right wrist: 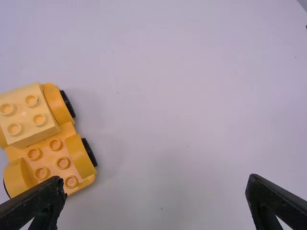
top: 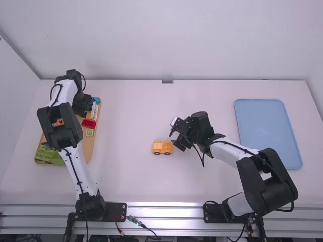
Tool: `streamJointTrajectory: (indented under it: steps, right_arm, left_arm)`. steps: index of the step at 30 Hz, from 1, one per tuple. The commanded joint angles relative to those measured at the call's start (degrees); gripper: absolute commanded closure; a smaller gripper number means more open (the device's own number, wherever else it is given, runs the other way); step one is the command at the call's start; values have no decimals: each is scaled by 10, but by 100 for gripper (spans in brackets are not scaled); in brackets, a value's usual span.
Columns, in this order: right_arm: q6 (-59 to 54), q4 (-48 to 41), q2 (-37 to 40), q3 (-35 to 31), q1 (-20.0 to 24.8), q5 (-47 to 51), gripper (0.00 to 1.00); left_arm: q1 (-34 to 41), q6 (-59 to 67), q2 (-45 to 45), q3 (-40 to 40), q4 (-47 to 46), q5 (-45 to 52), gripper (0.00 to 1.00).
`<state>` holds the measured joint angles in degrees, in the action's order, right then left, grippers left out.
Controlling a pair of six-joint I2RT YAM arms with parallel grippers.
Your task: Assemble lego blocks to make yellow taxi
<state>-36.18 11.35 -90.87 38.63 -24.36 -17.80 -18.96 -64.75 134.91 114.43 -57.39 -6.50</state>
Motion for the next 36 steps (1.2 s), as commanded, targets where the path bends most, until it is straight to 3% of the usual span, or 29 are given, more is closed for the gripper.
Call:
streamJointTrajectory:
  steps: [1, 11, 25, 36]
  right_arm:
    - [4, -3, 15, -1, 0, -1, 1]
    - [4, -3, 15, -1, 0, -1, 1]
    - [4, -13, 15, -1, 1, -1, 1]
    - [2, -13, 15, -1, 0, -1, 1]
  left_arm:
    - [2, 0, 1, -23, 8, -4, 46]
    - [2, 0, 1, -61, 55, 30, 47]
    - [2, 2, 1, -64, 50, 37, 48]
    - [2, 29, 1, -106, 114, 71, 53]
